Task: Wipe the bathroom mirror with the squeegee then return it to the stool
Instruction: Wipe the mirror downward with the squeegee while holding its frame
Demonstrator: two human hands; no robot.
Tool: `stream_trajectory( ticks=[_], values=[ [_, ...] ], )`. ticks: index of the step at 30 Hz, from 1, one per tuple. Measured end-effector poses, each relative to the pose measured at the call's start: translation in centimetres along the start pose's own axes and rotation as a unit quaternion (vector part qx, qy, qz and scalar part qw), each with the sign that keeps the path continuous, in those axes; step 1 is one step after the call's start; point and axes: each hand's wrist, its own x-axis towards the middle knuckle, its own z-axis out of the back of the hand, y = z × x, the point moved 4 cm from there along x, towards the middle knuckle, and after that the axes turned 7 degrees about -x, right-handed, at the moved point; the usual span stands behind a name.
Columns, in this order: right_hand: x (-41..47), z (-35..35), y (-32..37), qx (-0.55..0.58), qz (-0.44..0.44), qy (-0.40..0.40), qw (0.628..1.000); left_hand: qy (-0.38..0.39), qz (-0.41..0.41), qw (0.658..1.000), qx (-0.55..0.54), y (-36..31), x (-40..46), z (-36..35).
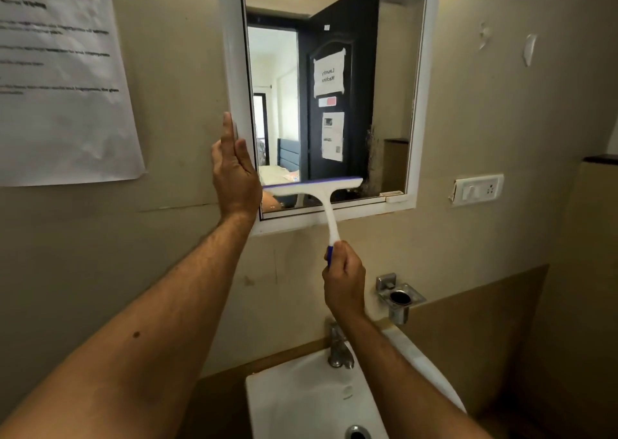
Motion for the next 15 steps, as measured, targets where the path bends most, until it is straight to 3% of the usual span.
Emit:
stream_trajectory(
  ticks=[4, 11, 15],
  values=[
    [2.6, -0.4, 2.1, 0.001, 0.009, -0.016, 1.0, 0.002, -0.007, 1.0, -0.003, 0.0, 0.5, -0.1],
    [-1.2, 0.4, -2.4, -0.013, 0.015, 0.0, 1.0, -0.011, -0.02, 1.0, -0.004, 0.6, 0.6, 0.1],
    [-0.3, 0.6, -0.5, -0.009, 0.019, -0.007, 1.0, 0.002, -0.024, 1.0, -0.01, 0.4, 0.5, -0.1]
  ],
)
